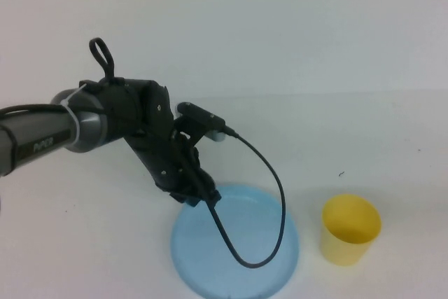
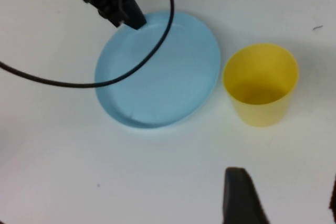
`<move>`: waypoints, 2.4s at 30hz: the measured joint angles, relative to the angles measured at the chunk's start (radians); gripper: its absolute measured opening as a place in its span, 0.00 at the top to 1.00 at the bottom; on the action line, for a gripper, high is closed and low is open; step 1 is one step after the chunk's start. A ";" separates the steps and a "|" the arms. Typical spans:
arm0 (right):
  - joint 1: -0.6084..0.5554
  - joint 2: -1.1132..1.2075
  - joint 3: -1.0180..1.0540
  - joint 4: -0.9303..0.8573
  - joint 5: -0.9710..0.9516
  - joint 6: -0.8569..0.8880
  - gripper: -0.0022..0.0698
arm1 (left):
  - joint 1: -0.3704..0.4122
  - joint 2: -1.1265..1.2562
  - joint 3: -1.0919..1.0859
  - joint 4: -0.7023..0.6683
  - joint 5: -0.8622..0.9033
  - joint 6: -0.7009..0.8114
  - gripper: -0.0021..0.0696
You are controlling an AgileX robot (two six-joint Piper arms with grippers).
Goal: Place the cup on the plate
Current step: Place the plate on the center of the table, then pick up the cup from the table
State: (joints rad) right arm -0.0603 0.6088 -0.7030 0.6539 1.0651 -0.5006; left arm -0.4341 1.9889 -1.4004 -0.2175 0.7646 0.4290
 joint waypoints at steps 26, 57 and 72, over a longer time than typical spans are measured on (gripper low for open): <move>0.235 0.546 -0.229 -0.264 -0.109 0.060 0.47 | 0.215 -0.610 -0.006 -0.166 0.106 0.087 0.69; 0.457 1.225 -0.526 -0.628 -0.185 0.310 0.49 | 0.211 -1.558 0.473 0.054 0.075 0.011 0.97; 0.467 1.176 -0.706 -0.654 -0.001 0.303 0.93 | 0.211 -1.589 0.801 0.101 -0.192 0.161 0.97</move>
State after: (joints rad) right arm 0.4068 1.7853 -1.4089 0.0000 1.0642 -0.1977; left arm -0.2227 0.4001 -0.5996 -0.1166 0.5723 0.5897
